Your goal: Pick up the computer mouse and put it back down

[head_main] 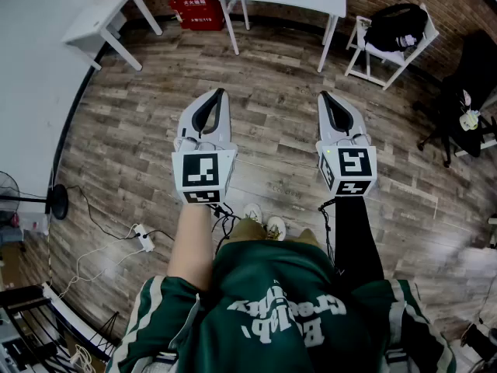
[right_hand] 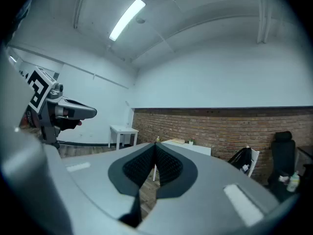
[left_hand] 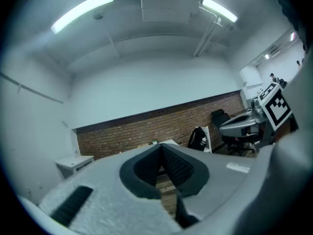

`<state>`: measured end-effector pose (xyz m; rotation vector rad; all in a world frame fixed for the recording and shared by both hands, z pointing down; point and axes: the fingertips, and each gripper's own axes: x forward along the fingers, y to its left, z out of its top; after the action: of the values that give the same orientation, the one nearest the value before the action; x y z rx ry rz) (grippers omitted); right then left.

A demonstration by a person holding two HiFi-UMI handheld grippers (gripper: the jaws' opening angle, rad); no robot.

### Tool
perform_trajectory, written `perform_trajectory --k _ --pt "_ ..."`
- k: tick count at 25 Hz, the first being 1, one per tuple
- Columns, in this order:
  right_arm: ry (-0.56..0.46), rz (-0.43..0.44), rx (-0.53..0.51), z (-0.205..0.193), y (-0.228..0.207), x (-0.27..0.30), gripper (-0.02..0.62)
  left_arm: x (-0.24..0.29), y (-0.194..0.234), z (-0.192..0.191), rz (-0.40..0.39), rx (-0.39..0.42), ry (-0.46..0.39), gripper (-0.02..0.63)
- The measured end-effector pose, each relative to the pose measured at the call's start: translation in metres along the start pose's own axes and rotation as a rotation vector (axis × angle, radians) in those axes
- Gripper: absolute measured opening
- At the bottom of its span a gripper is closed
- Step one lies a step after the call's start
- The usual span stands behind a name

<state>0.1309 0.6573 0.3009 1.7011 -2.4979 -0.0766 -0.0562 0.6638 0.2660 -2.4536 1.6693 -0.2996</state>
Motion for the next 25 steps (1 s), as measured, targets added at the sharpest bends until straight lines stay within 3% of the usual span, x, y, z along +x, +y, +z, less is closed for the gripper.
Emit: perform_trajectory --k 16,22,25 --pt "-0.029 0.017 0.008 0.003 -0.009 -0.009 0.015 -0.001 -0.019 0.010 -0.001 0.015 -0.022 0.009" --pt "-0.042 0.021 0.004 0.006 -0.011 0.012 0.015 0.021 -0.007 0.015 0.010 0.018 -0.064 0.157" --pt "-0.039 0.023 -0.001 0.005 -0.012 0.031 0.015 0.036 0.001 0.011 -0.001 0.026 -0.066 0.183"
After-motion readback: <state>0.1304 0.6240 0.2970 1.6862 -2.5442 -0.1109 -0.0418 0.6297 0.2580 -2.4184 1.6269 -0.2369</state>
